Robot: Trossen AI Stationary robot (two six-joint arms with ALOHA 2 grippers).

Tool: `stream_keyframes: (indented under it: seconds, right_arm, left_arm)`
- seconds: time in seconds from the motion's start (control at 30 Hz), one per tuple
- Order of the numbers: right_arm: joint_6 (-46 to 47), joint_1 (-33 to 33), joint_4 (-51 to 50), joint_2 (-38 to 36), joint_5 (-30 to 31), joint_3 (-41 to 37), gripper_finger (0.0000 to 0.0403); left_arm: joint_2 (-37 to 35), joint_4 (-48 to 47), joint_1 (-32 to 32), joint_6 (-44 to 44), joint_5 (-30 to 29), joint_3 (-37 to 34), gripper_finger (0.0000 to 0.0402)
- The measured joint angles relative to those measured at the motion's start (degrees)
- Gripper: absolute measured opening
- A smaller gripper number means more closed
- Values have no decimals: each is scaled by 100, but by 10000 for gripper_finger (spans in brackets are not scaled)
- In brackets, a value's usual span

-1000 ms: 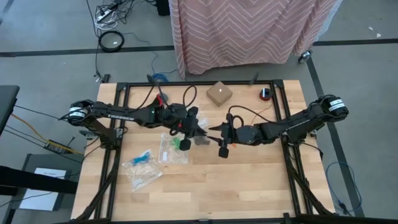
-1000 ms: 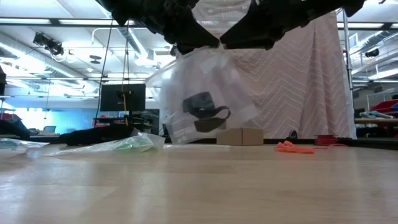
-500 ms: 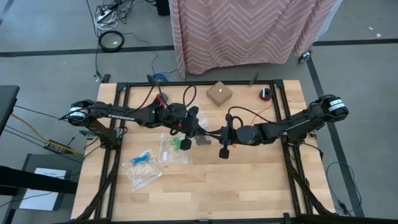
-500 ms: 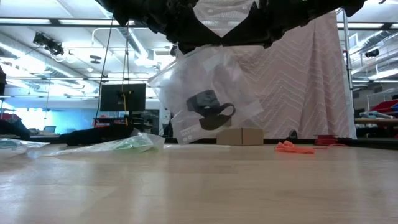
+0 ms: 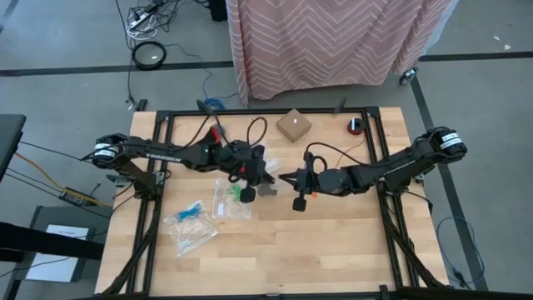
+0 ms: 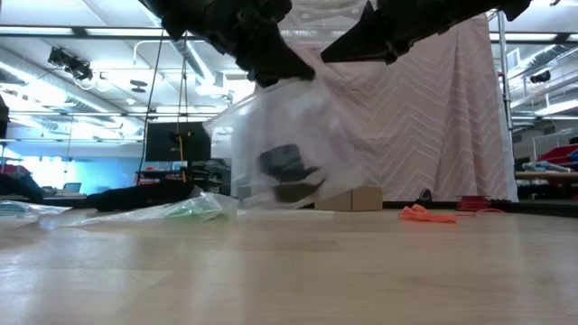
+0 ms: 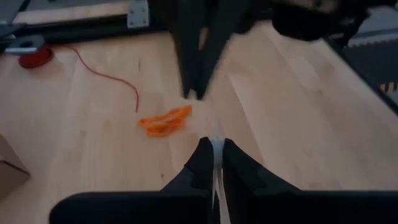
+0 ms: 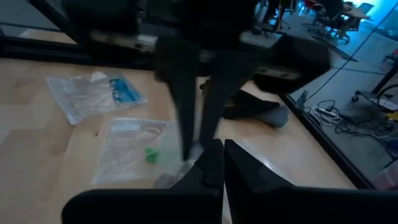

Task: Sort rubber bands
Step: Close the transparent zip bag

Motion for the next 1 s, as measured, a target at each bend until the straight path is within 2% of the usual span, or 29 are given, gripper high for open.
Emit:
stream_keyframes:
  seconds: [0.3,0.5,0.63,0.77,0.9,1.0]
  right_arm:
    - [186,-142,-136,0,-13,0,6]
    - [321,-309,-847,0,520,0,43]
    - [917,-324,-1177,0,466,0,49]
    - [964,-185,-1041,0,378,0,37]
    - [804,-63,-627,0,-267,0,30]
    - [746,60,-417,0,-356,0,38]
  left_arm:
    - [-36,-30,4,135,-136,-3,19]
    - [-433,-131,2,243,-235,-3,19]
    - [-878,-370,61,-7,-1320,-3,19]
    - [-1155,-260,129,-393,-2316,-3,19]
    - [-1200,-25,279,-938,-2850,-3,19]
    - [-1179,268,422,-1556,-3152,-3,19]
